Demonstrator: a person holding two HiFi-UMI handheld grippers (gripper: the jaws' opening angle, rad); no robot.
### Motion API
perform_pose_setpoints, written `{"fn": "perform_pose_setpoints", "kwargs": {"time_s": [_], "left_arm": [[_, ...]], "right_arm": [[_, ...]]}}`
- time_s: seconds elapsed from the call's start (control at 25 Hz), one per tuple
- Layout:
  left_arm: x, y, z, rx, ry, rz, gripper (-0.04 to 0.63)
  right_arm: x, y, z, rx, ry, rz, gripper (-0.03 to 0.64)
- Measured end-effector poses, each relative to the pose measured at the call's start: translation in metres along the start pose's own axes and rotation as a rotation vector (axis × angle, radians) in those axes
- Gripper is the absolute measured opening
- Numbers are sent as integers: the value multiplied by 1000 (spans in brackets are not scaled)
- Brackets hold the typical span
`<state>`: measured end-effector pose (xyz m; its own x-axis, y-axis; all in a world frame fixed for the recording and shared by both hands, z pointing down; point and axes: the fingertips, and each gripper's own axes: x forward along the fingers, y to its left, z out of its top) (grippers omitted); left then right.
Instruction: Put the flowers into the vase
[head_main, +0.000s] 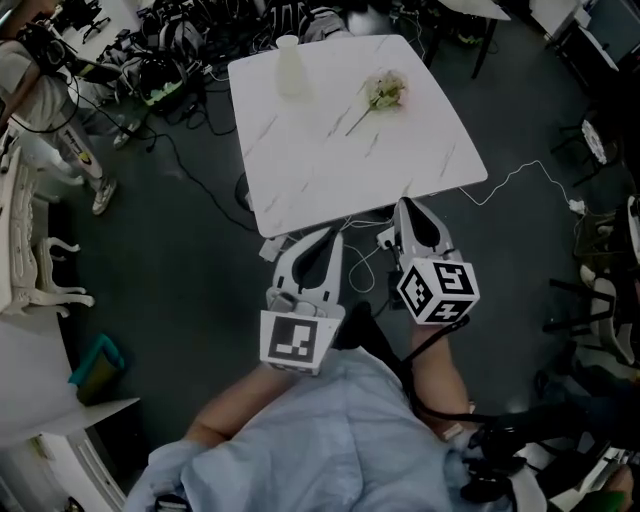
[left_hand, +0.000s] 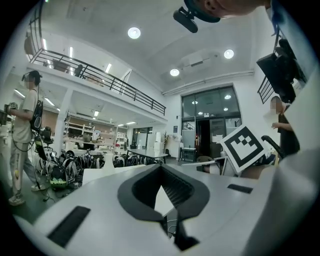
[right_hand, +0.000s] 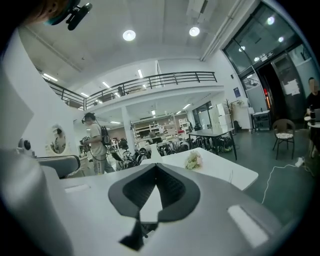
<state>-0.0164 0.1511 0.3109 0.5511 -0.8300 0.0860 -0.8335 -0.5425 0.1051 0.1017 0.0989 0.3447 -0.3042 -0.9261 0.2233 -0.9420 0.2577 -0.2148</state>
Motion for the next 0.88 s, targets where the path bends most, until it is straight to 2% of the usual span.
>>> {"fn": "perform_pose_setpoints", "kwargs": {"time_s": [0.16, 0.48, 0.88], "left_arm": [[17, 9, 2, -1, -17, -7, 3], [67, 22, 2, 25, 6, 4, 3], [187, 17, 12, 42, 46, 26, 3]], "right_arm": [[15, -10, 5, -5, -7, -16, 2], [56, -46, 15, 16, -12, -32, 3], [133, -121, 35, 58, 23, 22, 3]]}}
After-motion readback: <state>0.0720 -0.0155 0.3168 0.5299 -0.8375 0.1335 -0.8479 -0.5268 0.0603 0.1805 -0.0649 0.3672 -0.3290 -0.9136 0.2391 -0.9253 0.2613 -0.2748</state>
